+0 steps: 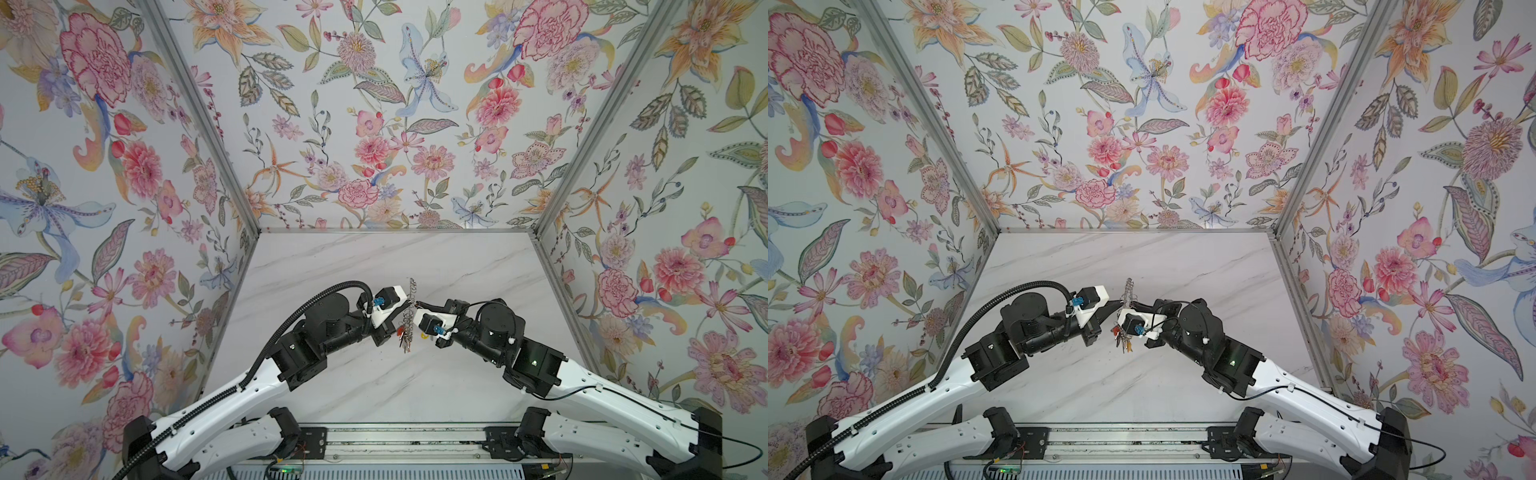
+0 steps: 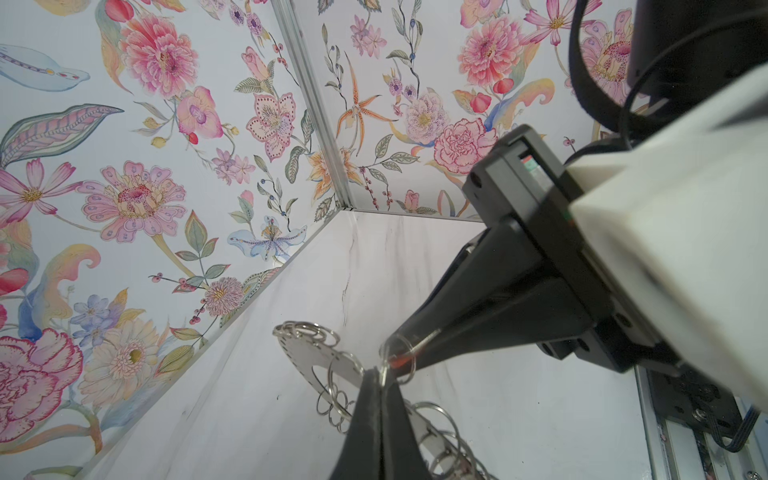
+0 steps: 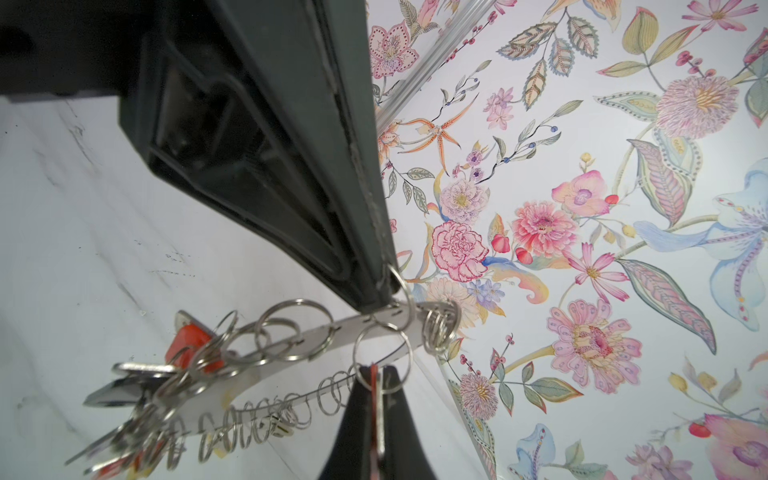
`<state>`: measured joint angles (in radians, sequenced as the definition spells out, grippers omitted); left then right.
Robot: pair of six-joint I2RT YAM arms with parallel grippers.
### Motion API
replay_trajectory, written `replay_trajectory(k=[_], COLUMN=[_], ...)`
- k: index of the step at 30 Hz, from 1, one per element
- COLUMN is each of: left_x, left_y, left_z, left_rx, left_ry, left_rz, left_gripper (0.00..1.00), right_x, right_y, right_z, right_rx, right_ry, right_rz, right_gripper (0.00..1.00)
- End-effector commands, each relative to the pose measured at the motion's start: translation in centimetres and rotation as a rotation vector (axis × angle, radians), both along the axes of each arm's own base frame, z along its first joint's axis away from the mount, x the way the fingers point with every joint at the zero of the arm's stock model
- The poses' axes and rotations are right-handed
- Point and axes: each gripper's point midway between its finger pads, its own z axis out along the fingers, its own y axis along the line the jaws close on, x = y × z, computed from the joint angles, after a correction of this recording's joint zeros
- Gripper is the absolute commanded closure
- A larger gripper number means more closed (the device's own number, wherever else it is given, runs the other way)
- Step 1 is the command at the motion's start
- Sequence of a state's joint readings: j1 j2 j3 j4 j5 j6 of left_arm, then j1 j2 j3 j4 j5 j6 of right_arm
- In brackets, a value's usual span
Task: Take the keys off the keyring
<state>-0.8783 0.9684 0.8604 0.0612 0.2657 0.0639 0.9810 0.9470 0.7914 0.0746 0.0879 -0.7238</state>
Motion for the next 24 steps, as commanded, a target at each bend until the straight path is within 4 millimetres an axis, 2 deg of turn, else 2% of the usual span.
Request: replay_trajectory(k=[1,14,24], left_x=[-0.1,2.4,3.9], left_y=[0.7,1.9,3.1], left_z=[5.0,4.1,4.0], left_rx=[-0.131,-0.071,-0.059], left_ry=[-0.122,-0.13,-0.126], left_rz=[0.019,0.169,0.286], left_gripper=[1.0,1.0,1.0], right_x=[0.1,-1.2,-1.6], right_y=[0.0,-0.4,-0.1], right_z=[-1.1,0.3,0.1], right_rx=[-0.025,0.013,-0.002], right_ry=[0.06,0.035,0.022], right_rz=[-0.001,0.027,0.034], right_gripper=[1.0,1.0,1.0])
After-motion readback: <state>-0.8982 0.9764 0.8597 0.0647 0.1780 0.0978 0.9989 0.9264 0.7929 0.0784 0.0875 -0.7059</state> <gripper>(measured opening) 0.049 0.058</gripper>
